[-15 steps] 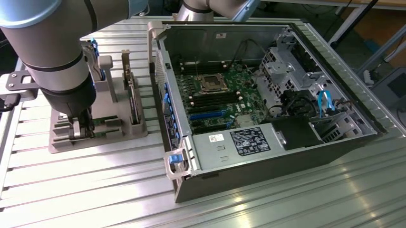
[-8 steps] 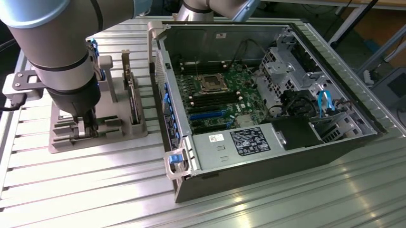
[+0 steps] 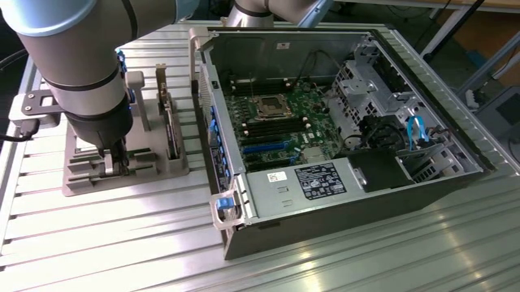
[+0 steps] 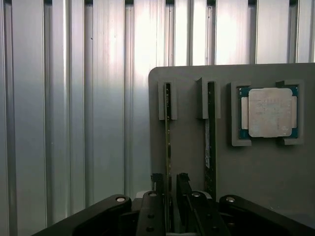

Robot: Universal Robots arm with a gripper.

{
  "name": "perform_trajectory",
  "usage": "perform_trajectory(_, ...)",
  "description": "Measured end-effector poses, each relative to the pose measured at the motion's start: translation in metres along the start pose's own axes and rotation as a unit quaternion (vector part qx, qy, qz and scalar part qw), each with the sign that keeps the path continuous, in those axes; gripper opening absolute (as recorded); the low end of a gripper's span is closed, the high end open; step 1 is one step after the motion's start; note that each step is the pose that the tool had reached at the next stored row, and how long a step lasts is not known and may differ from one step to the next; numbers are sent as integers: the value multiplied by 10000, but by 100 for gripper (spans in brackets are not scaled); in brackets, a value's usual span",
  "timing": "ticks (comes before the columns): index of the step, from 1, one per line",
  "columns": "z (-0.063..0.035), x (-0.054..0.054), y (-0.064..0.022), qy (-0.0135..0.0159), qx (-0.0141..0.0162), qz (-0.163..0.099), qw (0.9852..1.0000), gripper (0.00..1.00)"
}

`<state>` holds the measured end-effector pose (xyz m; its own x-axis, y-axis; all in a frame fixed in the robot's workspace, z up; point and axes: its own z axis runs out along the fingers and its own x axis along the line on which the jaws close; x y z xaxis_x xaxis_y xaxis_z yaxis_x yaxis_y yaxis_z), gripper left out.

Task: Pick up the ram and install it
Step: 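Pick up the ram and move it above insertion slot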

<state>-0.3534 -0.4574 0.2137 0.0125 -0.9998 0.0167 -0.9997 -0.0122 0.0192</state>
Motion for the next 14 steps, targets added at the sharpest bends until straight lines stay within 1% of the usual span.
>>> perform_trajectory(6, 38, -1, -1, -1, 1, 0, 10000, 25)
perform_trajectory(14, 54, -1, -1, 0, 0, 0, 10000, 25)
